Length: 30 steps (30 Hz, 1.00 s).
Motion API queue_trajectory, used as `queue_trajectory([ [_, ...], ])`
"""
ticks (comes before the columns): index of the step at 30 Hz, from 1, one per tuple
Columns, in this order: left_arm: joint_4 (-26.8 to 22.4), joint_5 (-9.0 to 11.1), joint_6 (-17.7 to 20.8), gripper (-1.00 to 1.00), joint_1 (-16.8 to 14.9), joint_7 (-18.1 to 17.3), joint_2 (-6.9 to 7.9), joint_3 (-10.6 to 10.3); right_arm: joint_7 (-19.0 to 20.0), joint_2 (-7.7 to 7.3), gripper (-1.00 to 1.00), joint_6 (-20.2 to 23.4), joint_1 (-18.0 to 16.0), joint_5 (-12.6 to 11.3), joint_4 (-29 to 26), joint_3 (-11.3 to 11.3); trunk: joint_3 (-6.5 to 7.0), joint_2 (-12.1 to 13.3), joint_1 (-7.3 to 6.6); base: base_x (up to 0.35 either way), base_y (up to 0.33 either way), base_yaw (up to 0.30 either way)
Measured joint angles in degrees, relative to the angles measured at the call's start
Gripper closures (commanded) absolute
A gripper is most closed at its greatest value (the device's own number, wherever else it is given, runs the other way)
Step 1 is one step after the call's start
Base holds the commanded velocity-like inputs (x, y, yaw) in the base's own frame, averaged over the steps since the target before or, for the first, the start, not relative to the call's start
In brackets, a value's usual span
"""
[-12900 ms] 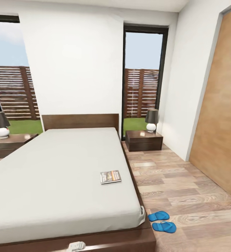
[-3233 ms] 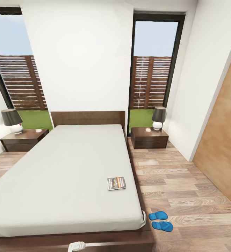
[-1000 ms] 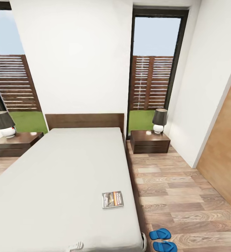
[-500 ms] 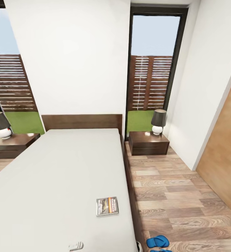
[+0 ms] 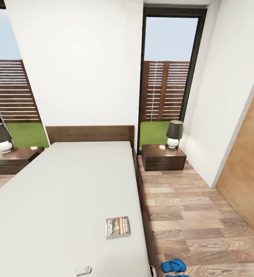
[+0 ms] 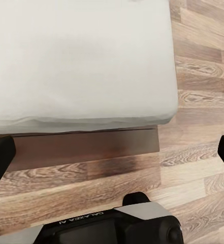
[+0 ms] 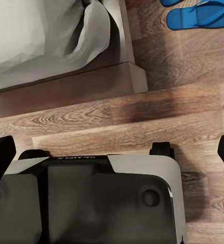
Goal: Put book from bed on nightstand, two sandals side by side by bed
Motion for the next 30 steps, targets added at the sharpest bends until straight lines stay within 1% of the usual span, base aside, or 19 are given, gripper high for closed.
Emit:
queue_trajectory([
  [4,0.00,-0.01,-0.01,-1.00,0.00,-0.03,0.00,0.00,0.00,0.00,-1.00,0.00,0.00,0.00,0.00,0.00,0.00,0.00,0.00,0.000,0.000,0.000],
  [8,-0.17,-0.13,0.01,-1.00,0.00,-2.24,-0.01,-0.20,0.00,-0.04,-1.00,0.00,0.00,-0.01,0.00,0.00,0.00,0.00,0.00,0.000,0.000,0.000],
  [9,-0.20,-0.16,0.05,-1.00,0.00,-4.51,-0.01,-0.24,0.00,-0.03,-1.00,0.00,0.00,-0.01,0.00,0.00,0.00,0.00,0.00,0.000,0.000,0.000],
  [12,-0.30,-0.20,0.15,-1.00,0.00,-9.85,0.01,-0.22,0.00,-0.03,-1.00,0.00,0.00,-0.01,0.00,0.00,0.00,0.00,0.00,0.000,0.000,0.000],
  [13,-0.60,-0.20,0.26,-1.00,-0.03,-14.20,0.10,-0.16,0.00,-0.02,-1.00,0.00,0.00,-0.01,0.00,0.00,0.00,0.00,0.00,0.000,0.000,0.000],
  [15,-2.05,-0.20,0.82,-1.00,-0.21,-24.39,0.35,0.02,0.00,-0.01,-1.00,0.00,0.00,-0.01,0.00,0.00,0.00,0.00,0.00,0.000,0.000,0.000],
  [17,-3.08,-0.26,1.51,-1.00,-0.39,-29.41,0.42,-0.06,0.00,0.00,-1.00,0.00,0.00,-0.01,0.00,0.00,0.00,0.00,0.00,0.000,0.000,0.000],
  [18,-4.31,-0.41,2.77,-1.00,-0.56,-33.49,0.46,-0.08,0.00,-0.02,-1.00,0.00,0.00,-0.01,0.00,0.00,0.00,0.00,0.00,0.000,0.000,0.000],
  [20,-6.07,-0.70,4.77,-1.00,-0.72,-36.76,0.49,-0.25,0.00,-0.01,-1.00,0.00,0.00,-0.01,0.00,0.00,0.00,0.00,0.00,0.000,0.000,0.000],
  [21,-8.69,-0.98,7.33,-1.00,-0.81,-39.00,0.47,-0.23,0.00,-0.01,-1.00,0.00,0.00,-0.01,0.00,0.00,0.01,0.00,0.00,0.000,0.000,0.000],
  [22,-10.44,-1.10,8.88,-1.00,-0.85,-39.89,0.42,-0.35,0.00,0.00,-1.00,0.00,0.00,-0.01,0.00,0.00,0.01,0.00,0.00,0.000,0.000,0.000],
  [23,-14.53,-1.23,12.13,-1.00,-0.91,-41.08,0.31,-0.36,0.00,0.00,-1.00,0.00,0.00,-0.01,0.00,0.00,0.01,0.00,0.00,0.000,0.000,0.000],
  [26,-22.48,-1.37,18.47,-1.00,-0.94,-42.18,-0.13,-0.48,0.00,0.00,-1.00,0.00,0.00,-0.01,0.00,0.00,0.01,0.00,0.00,0.000,0.000,0.000],
  [27,-27.86,-1.41,23.09,-1.00,-0.95,-42.56,-0.73,-0.46,0.00,0.00,-1.00,0.00,0.00,-0.01,0.00,0.00,0.02,0.00,0.00,0.000,0.000,0.000],
  [30,-36.66,-1.51,30.53,-1.00,-1.01,-42.75,-1.88,-0.49,0.00,0.00,-1.00,0.00,0.00,-0.01,0.00,0.00,0.01,0.00,0.00,0.000,0.000,0.000],
])
